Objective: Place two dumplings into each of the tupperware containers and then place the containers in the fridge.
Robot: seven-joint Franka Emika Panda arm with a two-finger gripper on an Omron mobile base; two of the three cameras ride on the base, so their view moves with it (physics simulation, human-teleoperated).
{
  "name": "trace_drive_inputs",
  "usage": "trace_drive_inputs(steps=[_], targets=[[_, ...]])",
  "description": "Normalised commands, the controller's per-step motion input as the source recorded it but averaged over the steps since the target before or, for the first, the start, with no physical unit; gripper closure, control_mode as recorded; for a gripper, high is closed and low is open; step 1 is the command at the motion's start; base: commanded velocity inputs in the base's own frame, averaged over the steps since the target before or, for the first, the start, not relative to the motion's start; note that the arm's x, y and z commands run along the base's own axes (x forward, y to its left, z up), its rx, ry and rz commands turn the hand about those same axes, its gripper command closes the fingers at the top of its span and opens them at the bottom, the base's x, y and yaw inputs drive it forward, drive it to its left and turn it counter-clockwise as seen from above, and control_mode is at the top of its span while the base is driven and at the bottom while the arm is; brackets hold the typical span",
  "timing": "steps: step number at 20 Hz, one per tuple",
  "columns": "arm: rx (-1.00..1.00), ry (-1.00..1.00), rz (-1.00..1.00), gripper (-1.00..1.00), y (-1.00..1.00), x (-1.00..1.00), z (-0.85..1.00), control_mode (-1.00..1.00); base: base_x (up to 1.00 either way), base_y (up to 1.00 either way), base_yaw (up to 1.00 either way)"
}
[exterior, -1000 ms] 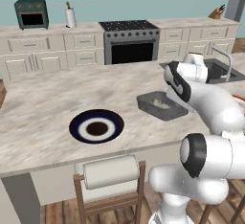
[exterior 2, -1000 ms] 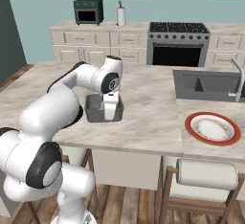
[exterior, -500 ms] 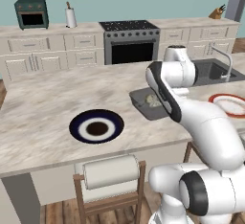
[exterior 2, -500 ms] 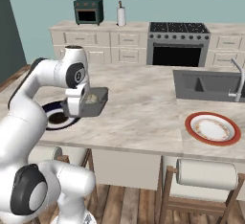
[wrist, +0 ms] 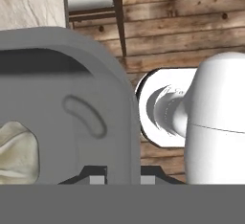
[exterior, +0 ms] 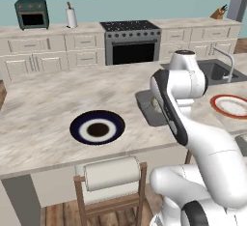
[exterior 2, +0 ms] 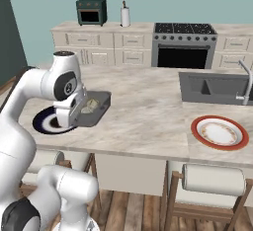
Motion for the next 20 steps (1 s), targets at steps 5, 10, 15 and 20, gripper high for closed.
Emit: trace_drive_inputs(steps=[5,10,15,20], targets=[[0.02,-0.03,0.0,1.0,-0.06,-0.16,-0.07,-1.0,0.0,0.0,0.0],[0.0,0.04,0.0,1.0,-0.01,0.01,0.01,-1.0,0.0,0.0,0.0],[0.0,0.0,0.0,1.0,0.0,0.0,0.0,1.0,0.0,0.0,0.0],[0.0,0.0,0.0,1.0,0.0,0.0,0.0,1.0,-0.73,-0.58,-0.13]])
